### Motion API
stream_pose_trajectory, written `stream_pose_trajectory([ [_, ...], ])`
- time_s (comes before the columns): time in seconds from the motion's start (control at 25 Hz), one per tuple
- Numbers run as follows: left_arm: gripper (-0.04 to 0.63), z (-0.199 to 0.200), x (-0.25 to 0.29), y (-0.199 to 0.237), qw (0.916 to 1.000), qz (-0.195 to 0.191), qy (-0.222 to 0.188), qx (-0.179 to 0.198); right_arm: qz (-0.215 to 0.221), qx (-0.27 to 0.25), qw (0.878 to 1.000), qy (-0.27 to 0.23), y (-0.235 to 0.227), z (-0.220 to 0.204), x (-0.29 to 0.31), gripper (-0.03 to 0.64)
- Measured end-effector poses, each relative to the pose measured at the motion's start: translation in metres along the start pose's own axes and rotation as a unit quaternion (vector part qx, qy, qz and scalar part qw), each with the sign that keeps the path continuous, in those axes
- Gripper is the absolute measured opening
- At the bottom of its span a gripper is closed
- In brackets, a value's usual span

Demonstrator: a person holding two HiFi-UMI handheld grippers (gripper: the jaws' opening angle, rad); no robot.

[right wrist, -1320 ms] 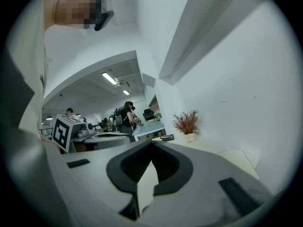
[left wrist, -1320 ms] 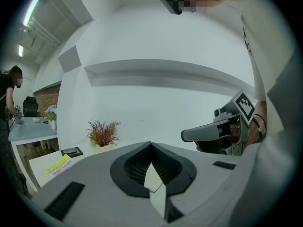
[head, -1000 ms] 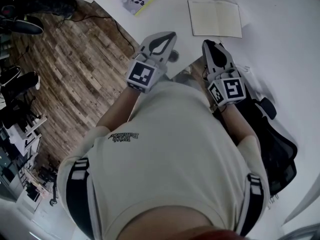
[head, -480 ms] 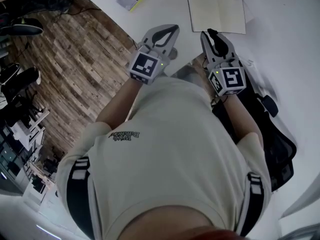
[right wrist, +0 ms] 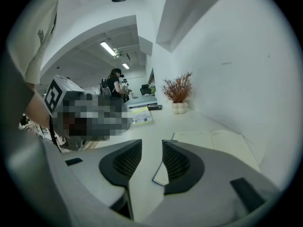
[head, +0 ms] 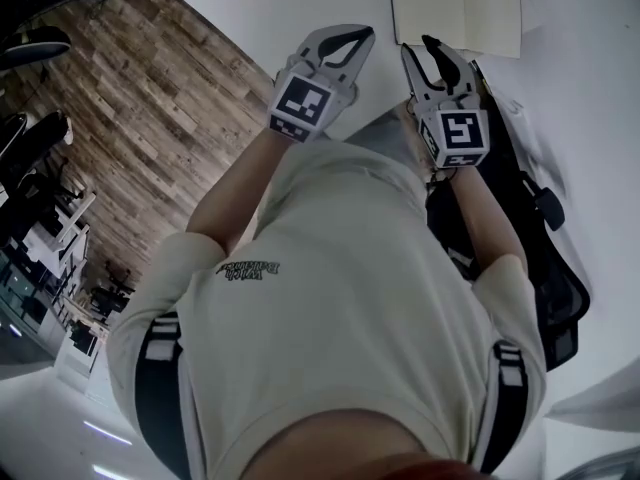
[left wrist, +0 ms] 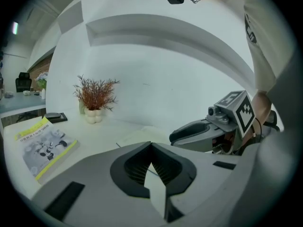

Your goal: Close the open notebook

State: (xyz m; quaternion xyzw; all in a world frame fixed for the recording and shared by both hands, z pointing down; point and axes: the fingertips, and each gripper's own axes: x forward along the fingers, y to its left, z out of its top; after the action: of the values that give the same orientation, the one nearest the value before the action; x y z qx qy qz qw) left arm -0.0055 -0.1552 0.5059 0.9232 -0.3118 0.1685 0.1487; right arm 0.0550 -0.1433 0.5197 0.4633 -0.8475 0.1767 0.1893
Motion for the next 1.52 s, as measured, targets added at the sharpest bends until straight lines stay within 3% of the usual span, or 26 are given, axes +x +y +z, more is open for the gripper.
stream_pose_trajectory([
  [0.12,0.014,-0.022,0.012,0.001,0.9997,0.000,0.018,-0.014,0.005,-0.017,0.999,0.031,-0.002,-0.032,0.018,0.186],
  [0.32,0.014,-0.054,0.029,0.001,0.9982,-0.006,0.052,-0.029,-0.002,-0.059,0.995,0.078,-0.010,-0.071,0.039,0.186],
  [0.44,0.014,-0.063,0.035,0.007,0.9974,-0.003,0.065,-0.031,-0.006,-0.058,0.994,0.092,-0.014,-0.084,0.045,0.182],
  [0.52,0.014,-0.066,0.037,0.007,0.9972,-0.004,0.066,-0.036,-0.014,-0.056,0.994,0.091,-0.018,-0.087,0.045,0.130],
  [0.76,0.014,-0.074,0.039,0.007,0.9965,-0.006,0.073,-0.041,0.000,-0.101,0.991,0.091,-0.015,-0.089,0.045,0.118],
  [0.88,0.014,-0.075,0.039,0.006,0.9964,-0.006,0.075,-0.040,0.010,-0.113,0.990,0.084,-0.010,-0.086,0.046,0.042],
  [0.96,0.014,-0.070,0.038,0.006,0.9966,-0.007,0.072,-0.039,0.012,-0.101,0.992,0.080,-0.008,-0.082,0.044,0.019],
  [1.2,0.014,-0.018,0.046,-0.025,0.9975,-0.025,0.055,-0.037,0.007,-0.001,0.999,0.039,-0.034,-0.037,0.003,0.017],
  [1.4,0.014,-0.002,0.055,-0.036,0.9974,-0.049,0.044,-0.028,-0.043,0.054,0.997,-0.023,-0.058,-0.002,-0.030,0.017],
  [1.52,0.014,0.007,0.070,-0.051,0.9968,-0.067,0.040,-0.017,-0.090,0.059,0.993,-0.040,-0.088,0.003,-0.056,0.017],
])
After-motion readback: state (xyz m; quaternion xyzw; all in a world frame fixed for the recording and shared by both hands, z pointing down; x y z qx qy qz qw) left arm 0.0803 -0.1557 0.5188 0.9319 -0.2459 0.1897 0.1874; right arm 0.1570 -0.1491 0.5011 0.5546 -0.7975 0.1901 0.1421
